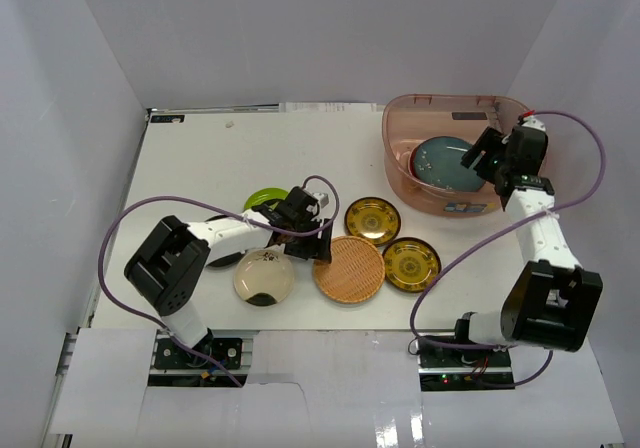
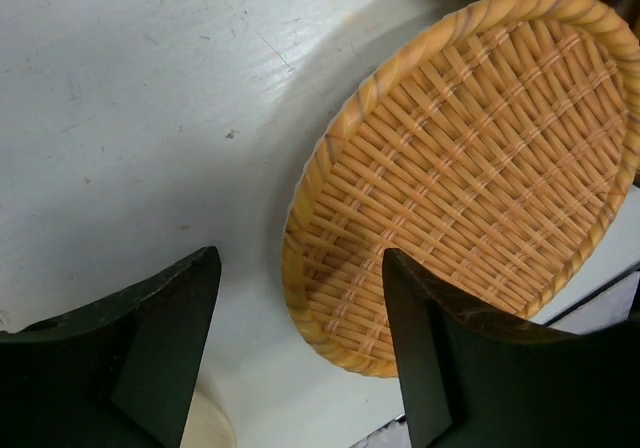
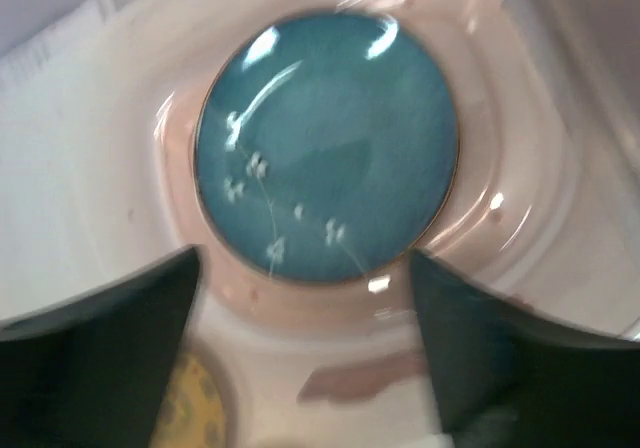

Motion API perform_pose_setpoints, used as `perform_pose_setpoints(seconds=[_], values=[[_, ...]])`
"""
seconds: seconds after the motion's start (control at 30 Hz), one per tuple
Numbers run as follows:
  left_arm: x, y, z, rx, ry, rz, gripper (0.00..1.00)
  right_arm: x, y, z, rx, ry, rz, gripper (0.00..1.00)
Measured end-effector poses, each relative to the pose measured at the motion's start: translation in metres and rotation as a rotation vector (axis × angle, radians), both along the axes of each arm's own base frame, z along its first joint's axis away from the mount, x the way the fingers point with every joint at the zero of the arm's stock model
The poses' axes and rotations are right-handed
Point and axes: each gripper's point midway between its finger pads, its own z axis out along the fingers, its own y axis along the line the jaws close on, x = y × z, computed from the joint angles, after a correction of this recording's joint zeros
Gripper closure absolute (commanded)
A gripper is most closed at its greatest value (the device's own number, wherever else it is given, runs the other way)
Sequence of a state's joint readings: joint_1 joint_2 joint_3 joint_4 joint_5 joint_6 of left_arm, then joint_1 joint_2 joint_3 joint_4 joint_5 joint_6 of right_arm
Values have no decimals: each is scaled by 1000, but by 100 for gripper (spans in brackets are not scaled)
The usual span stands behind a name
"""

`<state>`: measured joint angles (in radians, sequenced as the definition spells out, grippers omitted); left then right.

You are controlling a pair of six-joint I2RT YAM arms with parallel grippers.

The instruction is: Place the plates into the plastic bin on the countertop

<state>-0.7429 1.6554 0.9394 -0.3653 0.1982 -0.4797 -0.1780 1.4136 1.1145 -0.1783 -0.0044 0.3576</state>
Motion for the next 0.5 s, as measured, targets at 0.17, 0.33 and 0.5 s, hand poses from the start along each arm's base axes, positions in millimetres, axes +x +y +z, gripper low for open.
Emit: perform_pose_setpoints(seconds=[0.17, 0.33, 0.5], values=[[8, -5, -7, -2, 1, 21, 67, -59, 68, 8, 46, -75, 170, 59], [9, -26, 17, -133, -1, 15, 100, -123, 100, 4, 121, -189, 251, 33], [7, -29, 36, -175, -44, 7, 100, -158, 101, -68, 172, -34, 224, 21]])
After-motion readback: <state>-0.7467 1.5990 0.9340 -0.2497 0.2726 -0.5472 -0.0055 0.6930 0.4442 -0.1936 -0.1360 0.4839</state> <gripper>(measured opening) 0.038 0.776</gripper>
